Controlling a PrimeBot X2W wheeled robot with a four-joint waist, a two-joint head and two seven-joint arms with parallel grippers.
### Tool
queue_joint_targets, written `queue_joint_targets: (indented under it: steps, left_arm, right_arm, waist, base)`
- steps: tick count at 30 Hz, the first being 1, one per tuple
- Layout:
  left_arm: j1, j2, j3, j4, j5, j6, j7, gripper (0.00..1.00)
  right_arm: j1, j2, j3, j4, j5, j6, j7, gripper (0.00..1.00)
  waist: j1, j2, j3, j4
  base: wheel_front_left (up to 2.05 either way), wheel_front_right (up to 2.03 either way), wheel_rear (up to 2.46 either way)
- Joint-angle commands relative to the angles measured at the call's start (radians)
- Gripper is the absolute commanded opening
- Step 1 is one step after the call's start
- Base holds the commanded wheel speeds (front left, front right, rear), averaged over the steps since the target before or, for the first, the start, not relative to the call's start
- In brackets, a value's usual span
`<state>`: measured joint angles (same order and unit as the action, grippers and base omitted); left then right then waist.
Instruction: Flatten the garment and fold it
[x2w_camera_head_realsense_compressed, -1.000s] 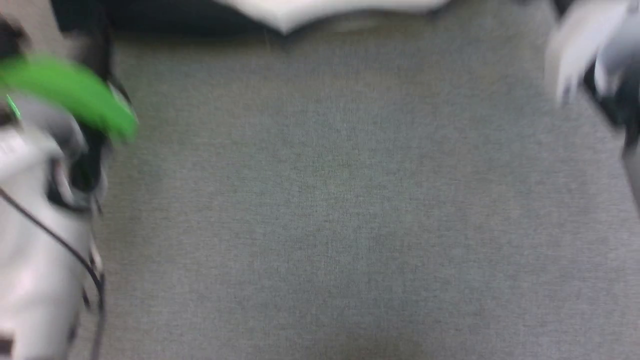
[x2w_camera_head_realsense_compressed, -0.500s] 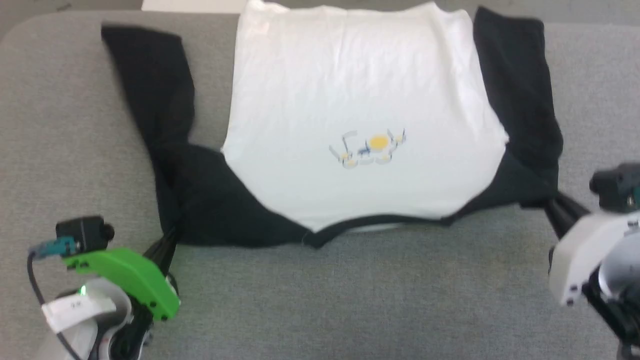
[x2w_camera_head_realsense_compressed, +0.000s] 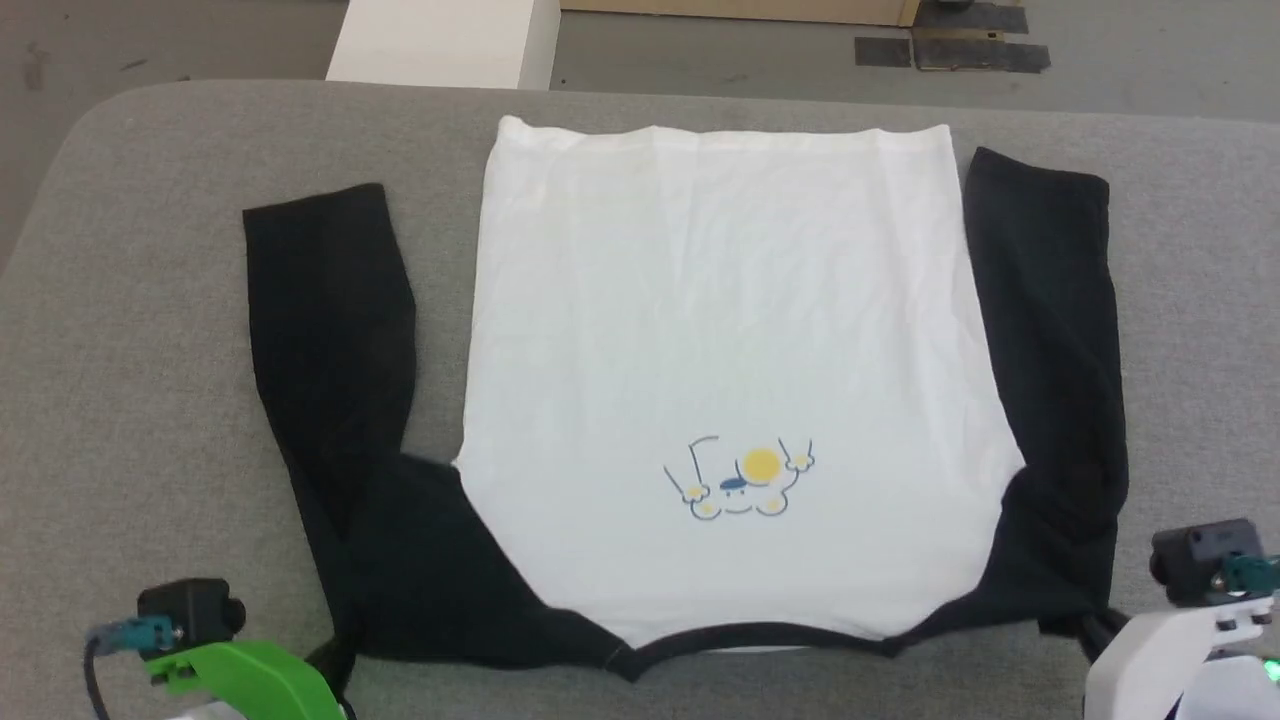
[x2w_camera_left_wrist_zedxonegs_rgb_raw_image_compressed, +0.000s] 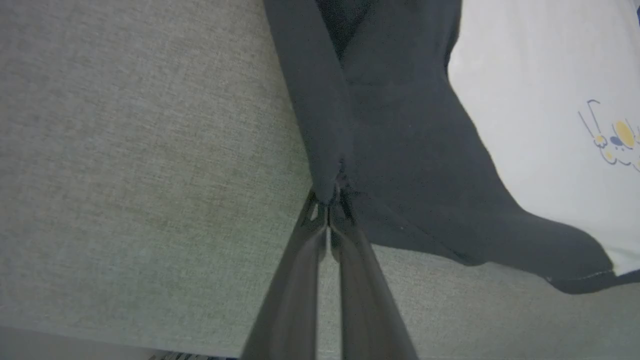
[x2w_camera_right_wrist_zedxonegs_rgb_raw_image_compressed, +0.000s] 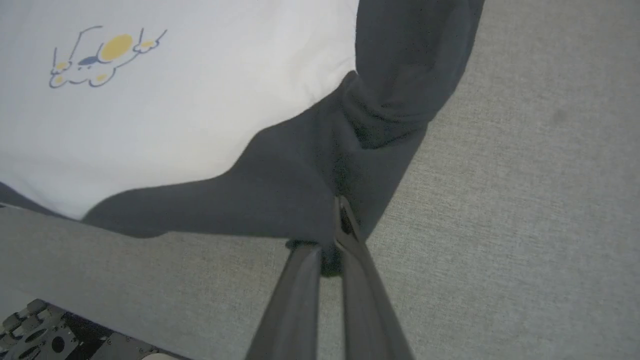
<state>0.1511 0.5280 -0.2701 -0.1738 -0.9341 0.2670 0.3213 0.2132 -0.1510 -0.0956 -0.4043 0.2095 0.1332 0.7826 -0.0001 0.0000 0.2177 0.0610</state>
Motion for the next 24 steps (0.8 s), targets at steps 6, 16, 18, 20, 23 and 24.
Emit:
queue_joint_targets:
  steps: [6,16,18,20,23,24]
  left_arm:
    - [0.003,-0.015,-0.012,0.068,-0.001,-0.015,-0.023,0.00]
    - [-0.040,-0.072,-0.036,0.160,0.009,-0.045,-0.081,1.00]
    - [-0.030,-0.074,-0.034,0.161,0.012,-0.039,-0.090,1.00]
    - [-0.011,-0.074,-0.024,0.152,0.011,-0.026,-0.101,1.00]
    - [0.017,-0.069,-0.007,0.127,0.009,-0.007,-0.113,1.00]
    - [0.025,-0.066,0.000,0.117,0.011,-0.001,-0.120,1.00]
  right_arm:
    - [0.015,0.010,0.018,0.120,-0.016,-0.002,-0.031,0.00]
    - [-0.025,0.008,0.072,0.246,-0.007,-0.002,-0.128,1.00]
    - [-0.011,0.006,0.061,0.237,-0.006,-0.002,-0.139,1.00]
    - [0.015,0.005,0.040,0.217,-0.008,-0.002,-0.141,1.00]
    - [0.049,0.010,0.004,0.175,-0.018,-0.002,-0.145,1.00]
    - [0.057,0.015,-0.010,0.161,-0.022,-0.002,-0.151,1.00]
  waist:
    - [0.0001,0.0000,0.007,0.000]
    - [0.0001,0.0000,-0.007,-0.013]
    - [0.0001,0.0000,-0.019,-0.013]
    - [0.0001,0.0000,-0.032,-0.012]
    - [0.0001,0.0000,-0.042,-0.012]
    - [0.0001,0.0000,-0.044,-0.012]
  base:
    - [0.00,0.00,0.00]
    - [0.00,0.00,0.00]
    - [0.00,0.00,0.00]
    - [0.00,0.00,0.00]
    - [0.00,0.00,0.00]
    - [0.00,0.00,0.00]
